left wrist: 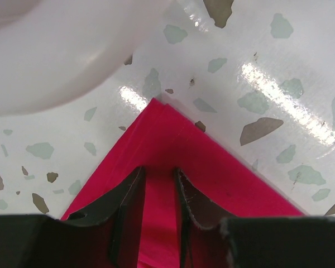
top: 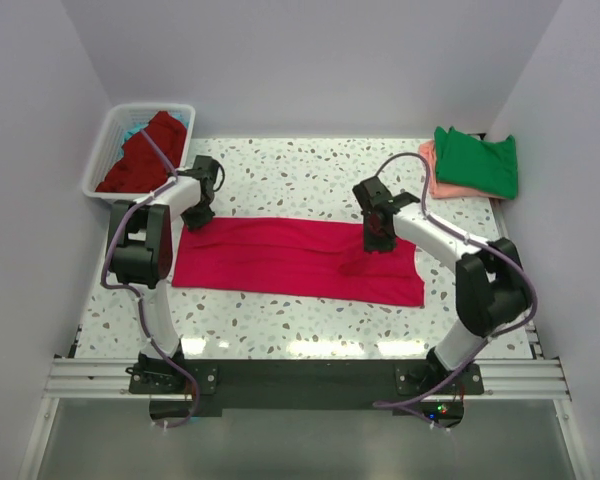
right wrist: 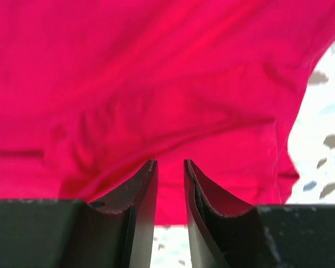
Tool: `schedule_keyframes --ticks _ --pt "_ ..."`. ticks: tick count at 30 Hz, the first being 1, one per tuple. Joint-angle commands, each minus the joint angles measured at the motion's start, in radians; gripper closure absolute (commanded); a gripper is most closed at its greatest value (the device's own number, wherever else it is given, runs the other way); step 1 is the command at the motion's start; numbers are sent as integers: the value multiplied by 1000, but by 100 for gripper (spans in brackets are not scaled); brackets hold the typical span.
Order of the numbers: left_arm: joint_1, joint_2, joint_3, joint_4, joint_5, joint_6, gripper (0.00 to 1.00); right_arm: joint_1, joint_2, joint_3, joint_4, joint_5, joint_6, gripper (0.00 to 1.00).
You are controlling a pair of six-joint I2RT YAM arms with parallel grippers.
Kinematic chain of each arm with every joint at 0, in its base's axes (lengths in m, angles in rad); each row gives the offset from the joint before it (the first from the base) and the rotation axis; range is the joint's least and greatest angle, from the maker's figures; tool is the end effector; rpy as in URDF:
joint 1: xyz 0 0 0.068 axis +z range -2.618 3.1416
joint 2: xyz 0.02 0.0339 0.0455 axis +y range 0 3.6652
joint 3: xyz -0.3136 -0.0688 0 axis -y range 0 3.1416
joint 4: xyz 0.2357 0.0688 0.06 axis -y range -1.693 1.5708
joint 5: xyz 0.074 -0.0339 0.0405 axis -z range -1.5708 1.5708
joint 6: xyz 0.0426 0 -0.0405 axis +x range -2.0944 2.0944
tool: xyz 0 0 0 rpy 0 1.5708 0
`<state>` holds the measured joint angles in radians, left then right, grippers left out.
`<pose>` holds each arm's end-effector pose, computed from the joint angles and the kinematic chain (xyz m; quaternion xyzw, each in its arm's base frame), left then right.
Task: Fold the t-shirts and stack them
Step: Fold the tshirt
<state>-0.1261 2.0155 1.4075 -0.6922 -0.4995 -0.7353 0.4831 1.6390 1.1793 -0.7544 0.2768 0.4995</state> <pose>0.4117 -0.0316 0.2039 -0.3198 0.9059 0.1680 0.2210 0.2882 0.1380 0.2678 0.0325 0.9745 -0.0368 0.2190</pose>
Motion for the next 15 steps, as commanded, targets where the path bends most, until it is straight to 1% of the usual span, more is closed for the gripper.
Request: schedule_keyframes --ticks 1,5,10,15 --pt "5 -38 -22 20 29 28 68 -47 109 92 125 42 -65 71" --pt "3 -50 -30 25 29 37 68 -70 154 114 174 18 -114 71" --pt "5 -57 -36 28 33 42 68 -77 191 102 191 10 -121 73" --pt "5 -54 -38 30 36 42 68 -77 150 48 184 -14 -107 73"
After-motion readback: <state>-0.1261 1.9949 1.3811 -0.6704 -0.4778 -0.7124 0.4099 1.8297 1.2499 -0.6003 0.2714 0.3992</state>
